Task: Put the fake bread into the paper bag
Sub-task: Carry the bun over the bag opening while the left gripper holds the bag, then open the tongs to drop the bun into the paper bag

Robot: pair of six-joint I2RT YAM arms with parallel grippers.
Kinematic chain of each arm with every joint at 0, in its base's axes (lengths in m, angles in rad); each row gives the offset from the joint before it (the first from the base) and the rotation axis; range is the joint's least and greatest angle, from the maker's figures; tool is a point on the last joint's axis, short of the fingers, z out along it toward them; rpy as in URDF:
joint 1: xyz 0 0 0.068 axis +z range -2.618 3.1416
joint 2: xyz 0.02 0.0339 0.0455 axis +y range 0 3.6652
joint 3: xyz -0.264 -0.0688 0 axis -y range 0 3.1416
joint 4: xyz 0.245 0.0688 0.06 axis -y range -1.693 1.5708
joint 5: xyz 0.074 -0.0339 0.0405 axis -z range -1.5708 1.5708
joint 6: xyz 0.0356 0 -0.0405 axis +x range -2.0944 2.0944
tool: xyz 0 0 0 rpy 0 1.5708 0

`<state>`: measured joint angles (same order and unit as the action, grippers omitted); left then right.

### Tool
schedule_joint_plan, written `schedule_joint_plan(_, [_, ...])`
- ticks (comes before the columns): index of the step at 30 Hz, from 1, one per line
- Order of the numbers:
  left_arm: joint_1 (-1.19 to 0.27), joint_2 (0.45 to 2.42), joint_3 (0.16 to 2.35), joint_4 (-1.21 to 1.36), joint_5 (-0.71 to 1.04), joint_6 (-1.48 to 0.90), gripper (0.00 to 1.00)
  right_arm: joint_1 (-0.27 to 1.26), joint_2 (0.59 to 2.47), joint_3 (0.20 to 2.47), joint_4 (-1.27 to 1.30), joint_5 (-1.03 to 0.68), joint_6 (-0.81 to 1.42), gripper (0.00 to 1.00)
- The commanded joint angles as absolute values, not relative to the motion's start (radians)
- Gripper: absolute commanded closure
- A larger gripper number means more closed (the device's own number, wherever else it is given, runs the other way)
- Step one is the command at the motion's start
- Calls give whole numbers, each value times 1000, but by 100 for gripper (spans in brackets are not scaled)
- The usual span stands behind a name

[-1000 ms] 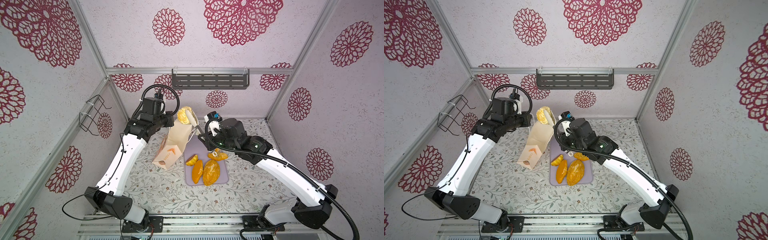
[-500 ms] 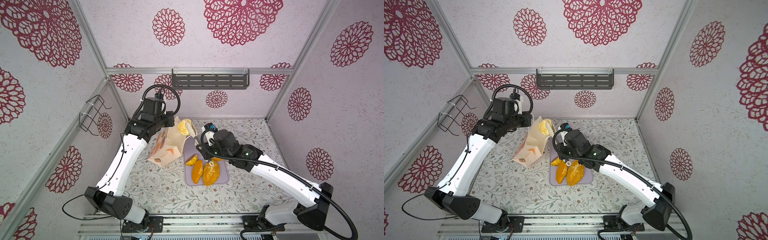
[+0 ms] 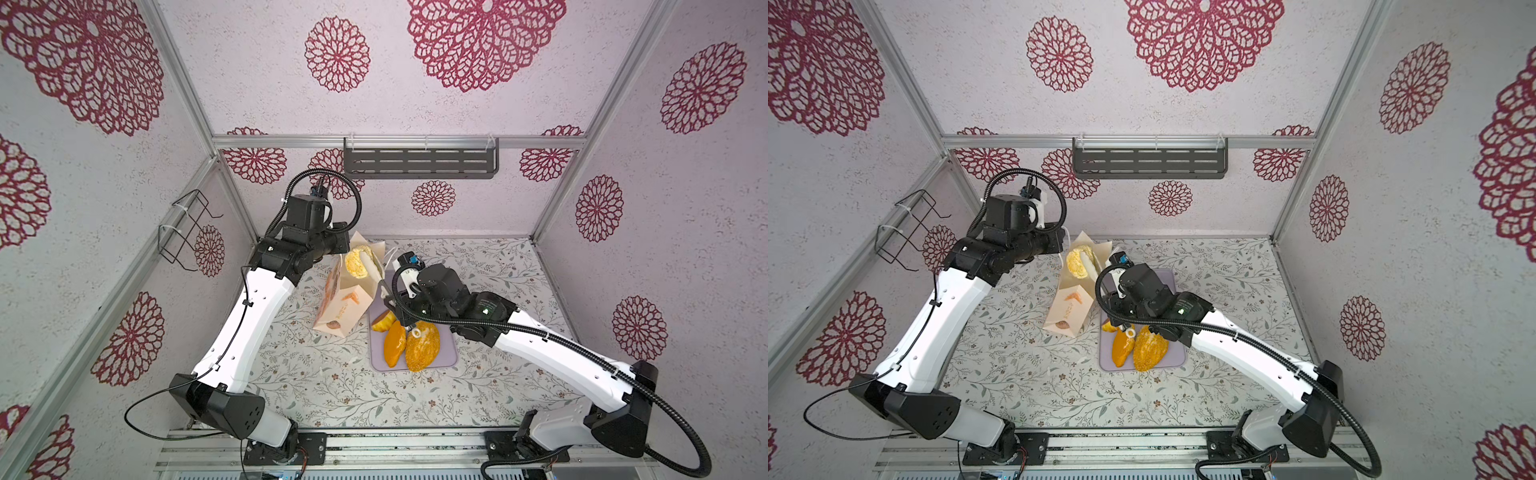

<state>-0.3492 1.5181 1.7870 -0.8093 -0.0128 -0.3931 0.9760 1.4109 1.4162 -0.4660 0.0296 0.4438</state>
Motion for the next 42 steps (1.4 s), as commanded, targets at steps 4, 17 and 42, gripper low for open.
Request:
schedule_joint_plan(4, [-356, 1510, 1817, -813, -27, -378, 100, 989, 1418, 1429, -399, 27, 417, 100])
schedule_joint_plan(17, [-357, 1502, 1859, -852, -86, -339, 100, 987, 1397, 1318, -325, 42, 440, 100])
schedule_joint_plan(42, [-357, 1507, 1861, -881, -126, -310, 100, 968, 1349, 1302, -185, 6, 484, 56])
